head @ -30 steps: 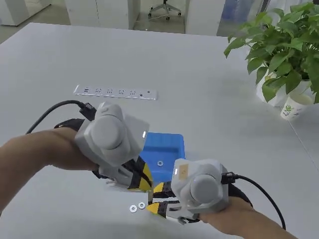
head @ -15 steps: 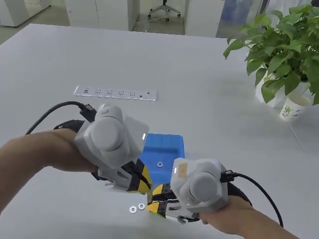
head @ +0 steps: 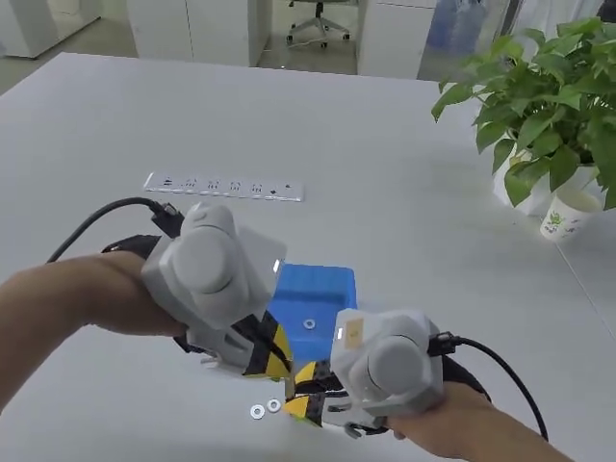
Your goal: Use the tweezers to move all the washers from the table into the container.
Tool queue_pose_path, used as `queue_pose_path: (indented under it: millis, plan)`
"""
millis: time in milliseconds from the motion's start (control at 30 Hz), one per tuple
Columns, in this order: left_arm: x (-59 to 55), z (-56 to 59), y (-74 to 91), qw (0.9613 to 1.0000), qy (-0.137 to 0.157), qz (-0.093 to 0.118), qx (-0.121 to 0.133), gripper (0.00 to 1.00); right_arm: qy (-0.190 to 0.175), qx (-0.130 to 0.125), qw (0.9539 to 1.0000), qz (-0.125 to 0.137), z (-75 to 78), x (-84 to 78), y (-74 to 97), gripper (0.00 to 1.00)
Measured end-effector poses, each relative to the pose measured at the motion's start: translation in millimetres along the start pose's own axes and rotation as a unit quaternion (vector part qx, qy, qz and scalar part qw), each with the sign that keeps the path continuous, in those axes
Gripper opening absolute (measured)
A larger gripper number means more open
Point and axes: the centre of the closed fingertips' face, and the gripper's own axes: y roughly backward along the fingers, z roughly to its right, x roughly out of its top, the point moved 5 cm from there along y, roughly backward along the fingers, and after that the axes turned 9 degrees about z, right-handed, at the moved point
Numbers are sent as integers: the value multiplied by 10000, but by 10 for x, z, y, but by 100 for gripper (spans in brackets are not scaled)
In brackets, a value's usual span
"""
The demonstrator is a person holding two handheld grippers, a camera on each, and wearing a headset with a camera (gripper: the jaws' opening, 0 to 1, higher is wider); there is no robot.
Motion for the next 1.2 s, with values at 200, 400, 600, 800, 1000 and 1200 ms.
queue_pose_path:
  millis: [200,400,600,800,1000,1200]
  plan:
    - [59,2,76,10000,-29,9,18,5,27,-10,10000,4,5,75,41,11]
    - [125,-30,168,10000,-42,12,39,5,36,-61,10000,11,38,170,116,11]
    - [221,-62,236,9999,-131,-7,27,5,67,-107,9999,34,78,261,186,11]
    - [310,-123,310,9998,-179,-5,51,5,109,-167,9998,75,151,349,259,11]
    - [370,-234,380,9995,-291,-30,120,5,211,-260,9994,94,276,430,301,11]
    - [404,-358,425,9990,-381,-46,217,5,313,-348,9989,95,423,479,321,11]
